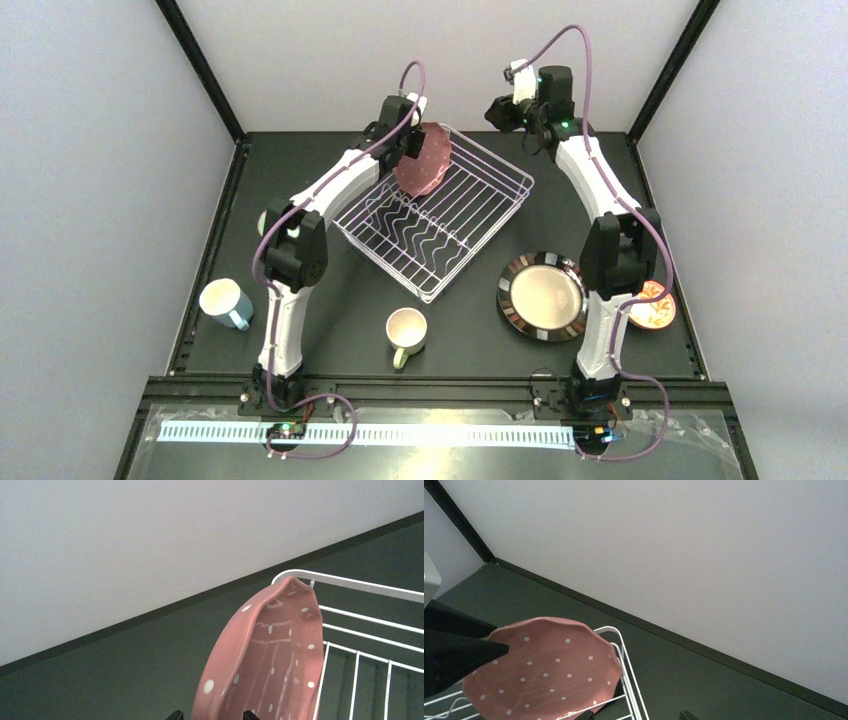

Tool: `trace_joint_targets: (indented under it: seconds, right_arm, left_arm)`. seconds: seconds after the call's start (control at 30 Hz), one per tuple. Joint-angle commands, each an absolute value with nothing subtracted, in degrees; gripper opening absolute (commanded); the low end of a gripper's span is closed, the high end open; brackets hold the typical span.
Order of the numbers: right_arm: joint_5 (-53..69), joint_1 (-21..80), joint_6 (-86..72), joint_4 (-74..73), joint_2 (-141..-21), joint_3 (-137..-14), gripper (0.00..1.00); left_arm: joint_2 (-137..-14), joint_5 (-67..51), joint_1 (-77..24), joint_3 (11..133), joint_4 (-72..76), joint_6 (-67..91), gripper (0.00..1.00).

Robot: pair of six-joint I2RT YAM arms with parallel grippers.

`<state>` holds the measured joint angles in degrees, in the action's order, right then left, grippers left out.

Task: Load the mixed dishes into the dish rack
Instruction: Insert the plate into the dish rack.

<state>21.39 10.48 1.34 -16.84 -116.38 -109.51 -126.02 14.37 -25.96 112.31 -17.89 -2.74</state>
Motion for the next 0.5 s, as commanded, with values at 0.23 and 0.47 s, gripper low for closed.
trace_joint_targets:
  seconds: [0.23,0.47]
  right_arm:
    - [21.4,10.2,2.0,-17.8,-115.6,-110.9,0.98]
    - [20.2,10.3,2.0,-20.9,-114.5,-113.9,0.98]
  left_arm:
    - [-124.2,17.8,-26.0,114.7,-19.3,-0.9,0.67]
    - [-121.2,22.2,-26.0,114.7,-18.0,2.5,0.68]
